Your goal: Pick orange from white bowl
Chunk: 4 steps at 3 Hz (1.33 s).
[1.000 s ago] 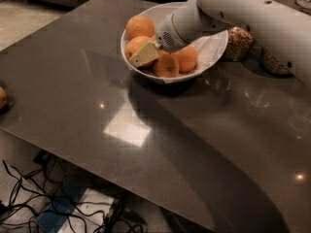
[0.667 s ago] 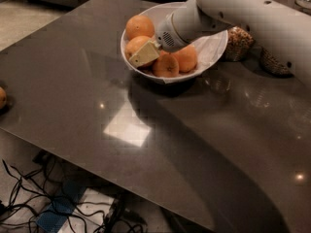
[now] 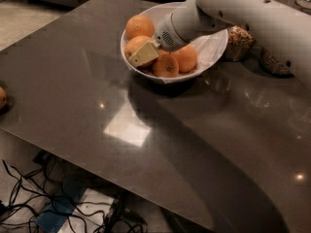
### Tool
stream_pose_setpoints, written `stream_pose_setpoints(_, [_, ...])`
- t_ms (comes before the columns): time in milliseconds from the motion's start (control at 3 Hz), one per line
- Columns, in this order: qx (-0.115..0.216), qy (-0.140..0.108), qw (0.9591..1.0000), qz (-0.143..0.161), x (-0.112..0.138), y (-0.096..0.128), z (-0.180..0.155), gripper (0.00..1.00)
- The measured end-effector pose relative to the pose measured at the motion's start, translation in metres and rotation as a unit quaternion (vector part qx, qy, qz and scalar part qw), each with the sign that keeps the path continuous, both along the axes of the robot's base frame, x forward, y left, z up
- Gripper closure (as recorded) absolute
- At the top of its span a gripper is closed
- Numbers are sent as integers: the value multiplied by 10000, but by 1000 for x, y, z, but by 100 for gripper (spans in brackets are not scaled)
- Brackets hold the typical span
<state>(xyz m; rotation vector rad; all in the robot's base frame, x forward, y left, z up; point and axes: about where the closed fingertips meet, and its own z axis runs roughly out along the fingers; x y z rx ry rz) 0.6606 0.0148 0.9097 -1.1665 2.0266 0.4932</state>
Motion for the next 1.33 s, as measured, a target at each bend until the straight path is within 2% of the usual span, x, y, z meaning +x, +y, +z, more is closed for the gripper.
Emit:
stream_pose_setpoints(333, [307,-50,9995,-2,1,-10,12,100])
stream_pose_setpoints(667, [657,-202,9976,-57,3,-24,34,100])
stream_pose_setpoints(1000, [834,-383,9957,-158,7,-39,53,100])
stream_pose_setpoints(1333, [747,-680,9942,-374,12,-59,77,100])
